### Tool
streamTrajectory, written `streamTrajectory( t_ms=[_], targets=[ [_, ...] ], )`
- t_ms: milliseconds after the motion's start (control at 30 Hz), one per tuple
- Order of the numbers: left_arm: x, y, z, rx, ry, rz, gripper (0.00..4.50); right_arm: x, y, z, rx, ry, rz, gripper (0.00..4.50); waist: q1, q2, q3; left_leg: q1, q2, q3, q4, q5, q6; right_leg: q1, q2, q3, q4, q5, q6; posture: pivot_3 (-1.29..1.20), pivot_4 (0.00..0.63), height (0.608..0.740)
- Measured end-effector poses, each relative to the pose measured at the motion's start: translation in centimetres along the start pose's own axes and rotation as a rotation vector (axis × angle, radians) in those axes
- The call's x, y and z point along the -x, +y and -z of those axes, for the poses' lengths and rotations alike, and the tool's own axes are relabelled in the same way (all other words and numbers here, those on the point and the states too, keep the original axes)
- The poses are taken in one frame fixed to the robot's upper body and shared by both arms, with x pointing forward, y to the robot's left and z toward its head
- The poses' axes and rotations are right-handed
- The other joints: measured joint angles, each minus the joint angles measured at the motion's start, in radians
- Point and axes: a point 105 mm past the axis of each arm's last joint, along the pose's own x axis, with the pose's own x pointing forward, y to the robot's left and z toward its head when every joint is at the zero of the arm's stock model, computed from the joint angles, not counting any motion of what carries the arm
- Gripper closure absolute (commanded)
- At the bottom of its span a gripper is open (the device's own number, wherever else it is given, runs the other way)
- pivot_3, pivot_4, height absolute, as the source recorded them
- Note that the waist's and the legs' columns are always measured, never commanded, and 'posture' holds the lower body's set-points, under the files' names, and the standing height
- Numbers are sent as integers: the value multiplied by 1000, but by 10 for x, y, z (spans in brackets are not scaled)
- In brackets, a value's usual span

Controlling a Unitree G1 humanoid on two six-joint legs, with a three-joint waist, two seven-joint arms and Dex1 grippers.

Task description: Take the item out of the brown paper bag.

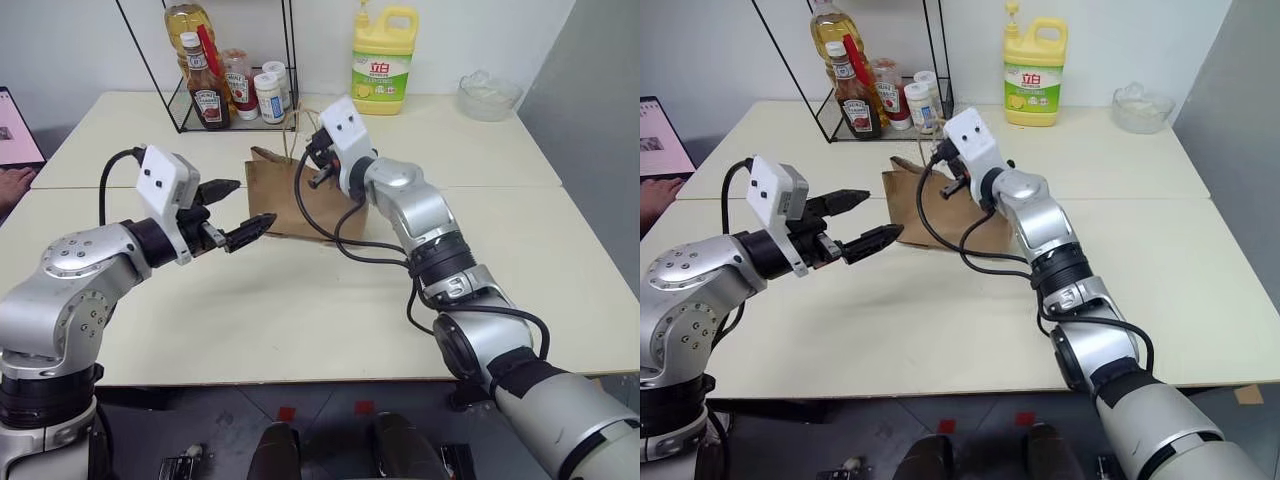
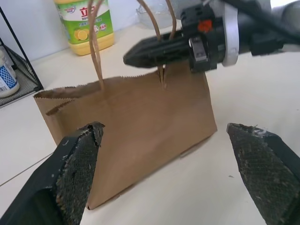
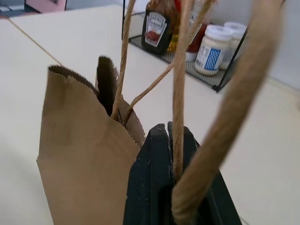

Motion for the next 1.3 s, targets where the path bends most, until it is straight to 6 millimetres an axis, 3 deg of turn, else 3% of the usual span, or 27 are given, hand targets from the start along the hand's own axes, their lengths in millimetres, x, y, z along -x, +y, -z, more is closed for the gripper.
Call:
streamTrajectory(
  t_ms=[33, 133, 300, 500, 600, 733, 867, 967, 1167, 1300],
  targets=[
    [0, 0, 0, 0, 0, -1, 0, 1, -1, 5, -4, 7, 2, 4473, 0, 0, 0, 0, 0, 0, 0, 0, 0, 0, 0, 0, 0, 0, 0, 0, 150, 740],
    [0, 0, 1, 0, 4, -4, 0, 3, -5, 7, 6, 10, 2, 3835, 0, 0, 0, 0, 0, 0, 0, 0, 0, 0, 0, 0, 0, 0, 0, 0, 150, 740],
    [0, 0, 2, -2, 7, -4, 0, 8, 2, 7, 17, -16, -54, 2091, 0, 0, 0, 0, 0, 0, 0, 0, 0, 0, 0, 0, 0, 0, 0, 0, 150, 740],
    [-1, 0, 3, -2, 15, 5, 0, 32, 2, 7, 38, -39, -105, 18, 4, 0, 0, 0, 0, 0, 0, 0, 0, 0, 0, 0, 0, 0, 0, 0, 150, 740],
    [1, 4, 6, -9, 35, 13, 0, 47, -3, 12, 61, -18, -110, 18, 4, 0, 0, 0, 0, 0, 0, 0, 0, 0, 0, 0, 0, 0, 0, 0, 150, 740],
    [5, 28, 12, -17, 71, -14, 0, 69, -5, 20, 69, 7, -136, 18, 5, 0, 0, 0, 0, 0, 0, 0, 0, 0, 0, 0, -1, 0, 0, 0, 150, 740],
    [-5, 38, 0, -61, 52, 18, 0, 81, -2, 20, 62, 15, -153, 18, 6, 0, 0, 0, 0, 0, 0, 0, 0, 0, 1, 0, -1, 0, 0, 0, 150, 740],
    [-16, 57, -16, -115, 21, -10, 0, 95, 3, 15, 49, 0, -189, 18, 11, 0, 0, 0, 0, 0, 0, 0, 0, 1, 1, 0, -1, 0, 0, 0, 150, 740],
    [-54, 98, -60, -232, -65, -134, 0, 136, -9, 15, 12, 1, -177, 18, 36, -1, 0, -1, -1, -1, 1, 0, 0, 1, 0, -1, -2, 0, 0, 0, 150, 740],
    [-83, 108, -57, -366, 14, -172, 0, 158, -3, 46, -53, 90, -162, 18, 40, -1, 0, -1, -1, 0, 1, 0, 0, 1, 0, -1, -3, 0, 0, 0, 150, 740]
  ],
)
